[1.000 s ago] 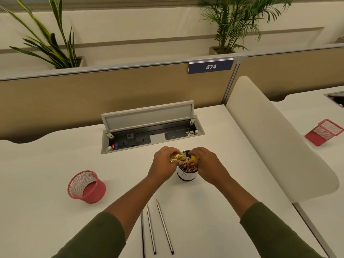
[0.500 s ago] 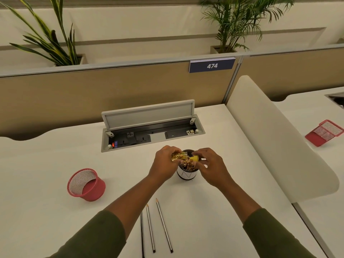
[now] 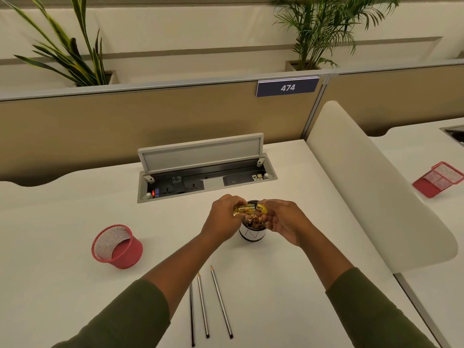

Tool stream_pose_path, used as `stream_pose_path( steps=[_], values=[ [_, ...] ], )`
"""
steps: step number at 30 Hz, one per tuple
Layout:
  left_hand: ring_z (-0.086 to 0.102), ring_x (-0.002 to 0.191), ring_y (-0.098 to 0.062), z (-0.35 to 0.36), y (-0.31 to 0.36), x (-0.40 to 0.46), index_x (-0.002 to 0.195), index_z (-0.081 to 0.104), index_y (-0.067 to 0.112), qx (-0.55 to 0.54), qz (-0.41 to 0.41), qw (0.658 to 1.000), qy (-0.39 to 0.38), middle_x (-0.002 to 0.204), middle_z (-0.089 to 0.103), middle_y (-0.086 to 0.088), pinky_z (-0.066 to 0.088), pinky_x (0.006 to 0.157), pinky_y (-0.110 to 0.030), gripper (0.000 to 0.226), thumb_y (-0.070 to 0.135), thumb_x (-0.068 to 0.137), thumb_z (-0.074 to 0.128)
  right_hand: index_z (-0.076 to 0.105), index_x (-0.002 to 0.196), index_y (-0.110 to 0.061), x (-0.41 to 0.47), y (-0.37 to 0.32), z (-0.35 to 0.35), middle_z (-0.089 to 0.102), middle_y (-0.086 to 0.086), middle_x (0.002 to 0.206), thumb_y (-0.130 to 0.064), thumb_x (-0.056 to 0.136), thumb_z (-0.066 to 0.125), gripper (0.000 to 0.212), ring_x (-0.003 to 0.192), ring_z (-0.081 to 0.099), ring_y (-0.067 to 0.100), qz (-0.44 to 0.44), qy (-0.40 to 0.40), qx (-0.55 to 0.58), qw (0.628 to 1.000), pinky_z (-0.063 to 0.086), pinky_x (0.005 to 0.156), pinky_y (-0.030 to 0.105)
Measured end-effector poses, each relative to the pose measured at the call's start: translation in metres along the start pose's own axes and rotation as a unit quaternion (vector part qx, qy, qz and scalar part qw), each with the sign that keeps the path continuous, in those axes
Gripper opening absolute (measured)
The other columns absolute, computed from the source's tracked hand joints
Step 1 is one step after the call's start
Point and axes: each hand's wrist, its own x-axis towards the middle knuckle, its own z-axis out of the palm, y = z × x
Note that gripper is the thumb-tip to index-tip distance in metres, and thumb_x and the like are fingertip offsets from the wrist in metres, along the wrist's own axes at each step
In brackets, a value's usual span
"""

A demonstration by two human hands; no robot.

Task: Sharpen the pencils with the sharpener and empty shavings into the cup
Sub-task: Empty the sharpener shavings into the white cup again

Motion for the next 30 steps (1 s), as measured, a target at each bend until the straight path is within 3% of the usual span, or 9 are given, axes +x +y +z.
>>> stream_pose_path(
  steps=[3,9,16,23,30],
  values=[
    [0.052,0.097,-0.011,-0.001,0.001,0.000,0.114,0.066,0.017,-0.003,0.000,1.000,-0.001,0.112,0.063,-0.003,0.046,0.081,-0.023,0.034,0.020,0.081,0.074,0.060,0.111,0.004,-0.001,-0.004,-0.001,0.069,0.019,0.088,-0.009,0.093,0.057,0.023,0.065,0.059,0.016,0.035,-0.019,0.042,0.998,0.050,0.054,0.023],
    [0.052,0.099,-0.011,-0.001,0.001,-0.001,0.115,0.065,0.021,0.003,0.015,1.000,-0.008,0.112,0.063,0.000,0.042,0.079,-0.019,0.034,0.019,0.081,0.073,0.060,0.107,0.001,0.002,-0.003,-0.004,0.069,0.017,0.085,-0.023,0.097,0.055,0.027,0.061,0.057,0.015,0.034,0.019,-0.007,0.999,0.049,0.054,0.025],
    [0.054,0.104,-0.017,0.002,0.005,-0.005,0.122,0.060,0.030,0.045,0.068,0.995,-0.059,0.114,0.060,0.000,0.049,0.082,-0.025,0.043,0.014,0.083,0.070,0.065,0.102,0.001,0.006,0.000,0.000,0.068,0.016,0.080,-0.032,0.096,0.056,0.034,0.062,0.060,0.018,0.002,0.080,-0.114,0.990,0.050,0.057,0.027],
    [0.054,0.102,-0.017,0.010,0.006,-0.003,0.126,0.058,0.026,0.029,0.059,0.995,-0.073,0.113,0.060,-0.001,0.043,0.083,-0.022,0.046,0.015,0.083,0.070,0.066,0.093,-0.011,0.007,-0.001,0.008,0.068,0.012,0.086,-0.037,0.096,0.054,0.030,0.076,0.064,0.022,-0.036,0.104,-0.217,0.970,0.055,0.067,0.030],
    [0.051,0.100,-0.011,0.015,0.005,0.002,0.124,0.059,0.024,-0.061,0.014,0.996,-0.064,0.115,0.061,-0.001,0.035,0.075,-0.006,0.047,0.011,0.081,0.072,0.068,0.089,-0.014,0.011,-0.002,0.009,0.070,0.013,0.090,-0.036,0.097,0.054,0.027,0.086,0.066,0.026,-0.078,0.105,-0.271,0.953,0.058,0.081,0.039]
  ],
)
